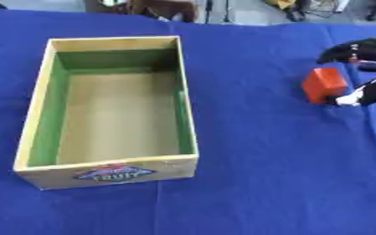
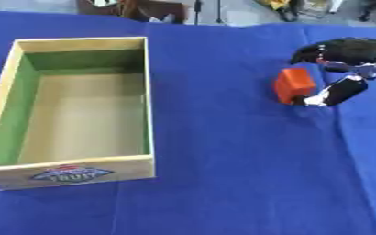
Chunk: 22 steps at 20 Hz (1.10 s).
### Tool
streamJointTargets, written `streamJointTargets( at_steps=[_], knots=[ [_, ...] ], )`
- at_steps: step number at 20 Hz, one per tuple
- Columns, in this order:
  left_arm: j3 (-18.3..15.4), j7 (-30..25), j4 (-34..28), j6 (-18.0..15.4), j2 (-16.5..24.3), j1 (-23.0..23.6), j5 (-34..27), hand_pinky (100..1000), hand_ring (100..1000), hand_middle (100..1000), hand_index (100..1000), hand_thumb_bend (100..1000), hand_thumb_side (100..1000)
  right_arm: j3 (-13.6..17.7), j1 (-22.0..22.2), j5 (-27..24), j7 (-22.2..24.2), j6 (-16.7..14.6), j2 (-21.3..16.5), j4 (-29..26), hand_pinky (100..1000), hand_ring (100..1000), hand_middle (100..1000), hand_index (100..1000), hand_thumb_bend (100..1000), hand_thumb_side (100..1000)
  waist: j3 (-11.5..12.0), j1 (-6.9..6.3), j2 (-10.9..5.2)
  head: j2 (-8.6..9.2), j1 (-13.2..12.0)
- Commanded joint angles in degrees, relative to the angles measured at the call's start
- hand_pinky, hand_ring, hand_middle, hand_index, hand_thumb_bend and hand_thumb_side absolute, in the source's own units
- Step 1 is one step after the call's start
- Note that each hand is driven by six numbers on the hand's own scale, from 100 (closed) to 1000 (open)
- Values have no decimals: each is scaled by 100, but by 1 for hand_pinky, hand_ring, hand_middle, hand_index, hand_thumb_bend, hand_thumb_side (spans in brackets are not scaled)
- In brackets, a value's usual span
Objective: Pick up objects on the table and place them in the box.
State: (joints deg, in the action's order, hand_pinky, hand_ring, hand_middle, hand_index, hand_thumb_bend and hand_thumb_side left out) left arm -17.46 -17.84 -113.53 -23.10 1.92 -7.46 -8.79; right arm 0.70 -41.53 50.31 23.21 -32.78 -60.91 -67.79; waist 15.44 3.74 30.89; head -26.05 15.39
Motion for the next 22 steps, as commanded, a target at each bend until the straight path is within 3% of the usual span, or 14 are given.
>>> streamJointTargets(
  at_steps=[1, 6, 9, 10, 11, 13, 14, 16, 18, 19, 22],
  knots=[
    [23, -29, -106, -22, 25, -22, 17, 260, 394, 453, 643, 100, 1000, 96, -29, 52, -38, 47, -246, -9, 856, 935, 921, 1000, 379, 775, 14, -2, -100, 124, 59],
    [31, -46, -106, -24, 10, -31, 18, 261, 395, 453, 644, 100, 1000, 97, -28, 153, -89, 65, -219, 42, 855, 929, 887, 977, 353, 759, 48, 1, -60, 167, 101],
    [29, -55, -106, -21, 7, -18, 30, 261, 395, 454, 643, 100, 1000, 90, -80, 110, -120, 6, -213, 36, 849, 903, 718, 842, 215, 720, 27, -1, -64, 120, 87],
    [27, -55, -106, -19, 8, -12, 35, 261, 395, 454, 643, 100, 1000, 94, -95, 74, -136, -13, -218, 34, 846, 893, 660, 798, 100, 692, 15, -2, -70, 107, 78],
    [23, -56, -106, -17, 10, -5, 40, 261, 395, 454, 642, 100, 1000, 101, -113, 24, -159, -27, -225, 28, 843, 884, 621, 764, 100, 663, -1, -3, -80, 92, 66],
    [19, -55, -106, -9, 14, 5, 48, 262, 396, 454, 642, 100, 1000, 124, -151, -105, -239, -27, -230, 7, 825, 850, 515, 618, 100, 512, -33, -3, -101, 58, 44],
    [17, -55, -106, -3, 14, 9, 52, 262, 396, 454, 642, 100, 1000, 130, -163, -174, -295, -9, -234, -8, 825, 850, 515, 618, 100, 512, -46, -3, -108, 45, 37],
    [14, -54, -106, 9, 16, 17, 59, 262, 396, 454, 642, 100, 1000, 131, -176, -319, -406, 67, -240, -37, 809, 828, 475, 491, 100, 225, -69, -3, -133, 21, 23],
    [12, -51, -106, 17, 19, 22, 61, 263, 396, 454, 642, 100, 1000, 108, -182, -489, -450, 131, -238, -56, 805, 823, 468, 452, 100, 208, -82, -4, -156, 2, 15],
    [10, -50, -106, 22, 22, 26, 62, 263, 396, 455, 642, 100, 999, 94, -184, -577, -448, 150, -239, -67, 795, 809, 451, 373, 100, 210, -90, -4, -171, -15, 8],
    [5, -46, -106, 45, 27, 36, 69, 264, 397, 455, 642, 100, 1000, 63, -196, -849, -404, 192, -238, -108, 782, 788, 399, 267, 100, 210, -114, -2, -210, -64, -9]
  ],
)
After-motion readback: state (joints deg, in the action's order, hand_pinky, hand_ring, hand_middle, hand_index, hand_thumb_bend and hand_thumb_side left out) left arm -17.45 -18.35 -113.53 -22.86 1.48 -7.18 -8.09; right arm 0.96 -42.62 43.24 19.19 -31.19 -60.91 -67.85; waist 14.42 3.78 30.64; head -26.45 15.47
